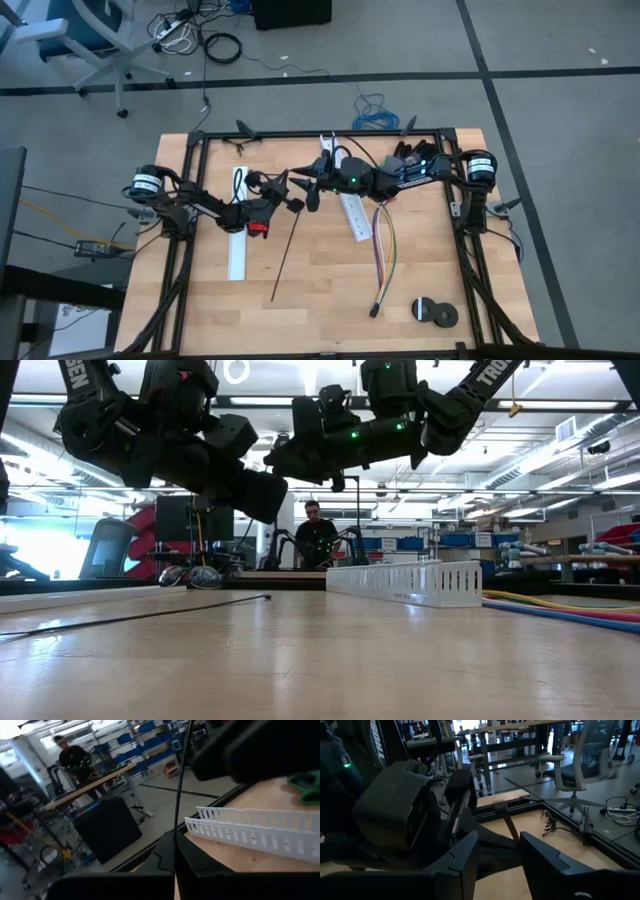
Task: Ziptie cables
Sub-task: Prepare the black zip tie
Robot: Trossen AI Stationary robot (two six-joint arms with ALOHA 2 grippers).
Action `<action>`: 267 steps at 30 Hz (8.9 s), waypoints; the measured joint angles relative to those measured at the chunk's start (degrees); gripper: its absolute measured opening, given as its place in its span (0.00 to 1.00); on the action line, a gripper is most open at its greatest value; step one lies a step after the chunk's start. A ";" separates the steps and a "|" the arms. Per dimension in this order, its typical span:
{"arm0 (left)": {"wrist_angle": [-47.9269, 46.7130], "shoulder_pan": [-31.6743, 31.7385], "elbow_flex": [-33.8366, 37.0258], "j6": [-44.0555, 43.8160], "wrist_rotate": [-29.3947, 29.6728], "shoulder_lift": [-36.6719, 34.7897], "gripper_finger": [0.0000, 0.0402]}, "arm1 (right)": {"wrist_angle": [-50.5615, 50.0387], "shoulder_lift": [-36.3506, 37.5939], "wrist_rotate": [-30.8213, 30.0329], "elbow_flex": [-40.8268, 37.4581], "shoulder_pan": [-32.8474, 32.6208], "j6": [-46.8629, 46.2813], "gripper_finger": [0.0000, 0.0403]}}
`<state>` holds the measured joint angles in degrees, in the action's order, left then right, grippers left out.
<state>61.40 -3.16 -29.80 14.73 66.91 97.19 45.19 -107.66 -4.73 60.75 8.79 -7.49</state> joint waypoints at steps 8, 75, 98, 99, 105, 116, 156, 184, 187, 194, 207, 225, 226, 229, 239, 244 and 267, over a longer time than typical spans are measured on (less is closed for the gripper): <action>-0.02 0.10 0.00 4.00 -3.73 0.00 0.00 | -0.66 0.02 2.91 0.00 1.71 -3.24 0.29; 0.29 -1.05 -7.54 6.00 5.38 8.24 0.01 | -4.11 0.07 -8.79 -1.03 0.60 0.67 0.13; -6.22 -3.74 -7.48 5.60 0.68 8.26 0.12 | -13.39 0.06 -9.88 -1.10 1.40 -1.73 0.00; -7.41 -3.89 -7.50 4.67 -0.24 8.25 0.15 | -13.75 0.01 -9.61 -1.14 1.47 -2.14 0.00; -16.31 -4.85 -7.57 -6.17 -3.60 7.18 0.31 | -19.02 0.02 -9.00 -1.11 1.45 -4.32 0.00; -51.49 -2.60 -10.90 -25.62 -19.46 -4.41 0.33 | -26.12 0.02 -4.77 -1.09 2.20 -5.84 0.00; 2.06 13.99 13.46 -25.49 -72.58 -6.60 0.33 | -21.32 0.07 27.67 -1.97 5.67 10.27 0.00; 1.95 14.40 13.46 -28.90 -69.08 -6.54 0.33 | -26.37 0.07 17.40 -1.70 6.02 4.67 0.24; 1.93 14.40 13.46 -28.92 -69.08 -6.54 0.33 | -25.39 0.18 17.59 -1.70 6.32 2.54 0.34; 1.66 14.40 13.46 -30.01 -69.06 -6.54 0.33 | -25.12 0.76 13.64 -1.68 6.34 -1.51 0.54; 0.15 14.40 13.46 -31.67 -69.04 -6.51 0.33 | -16.28 0.79 12.96 -1.66 7.38 -10.18 0.56; -13.80 14.17 10.20 -49.95 -60.30 -6.49 0.32 | -32.56 0.79 11.12 -1.66 7.36 -7.29 0.38; -17.80 13.86 8.45 -49.88 -60.23 -6.49 0.32 | -32.56 0.88 11.08 -1.66 7.59 -6.48 0.37; -29.34 12.58 2.44 -47.84 -58.66 -6.49 0.30 | -32.67 2.27 10.99 -1.70 8.21 -4.34 0.36; -61.83 9.42 -16.45 -45.05 -45.05 -6.49 0.21 | -52.08 17.04 -0.18 -2.25 8.20 4.15 0.35; -70.03 9.03 -20.77 -48.94 -38.75 -6.49 0.18 | -57.81 26.70 -9.31 -9.02 6.57 1.96 0.34; -67.79 12.69 -24.17 -52.97 -43.60 4.85 0.10 | -43.56 42.35 -11.62 -30.25 1.34 -9.40 0.34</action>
<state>-6.39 9.53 -53.98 -38.24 23.31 102.04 1.64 -65.31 -16.35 30.50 10.13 -16.88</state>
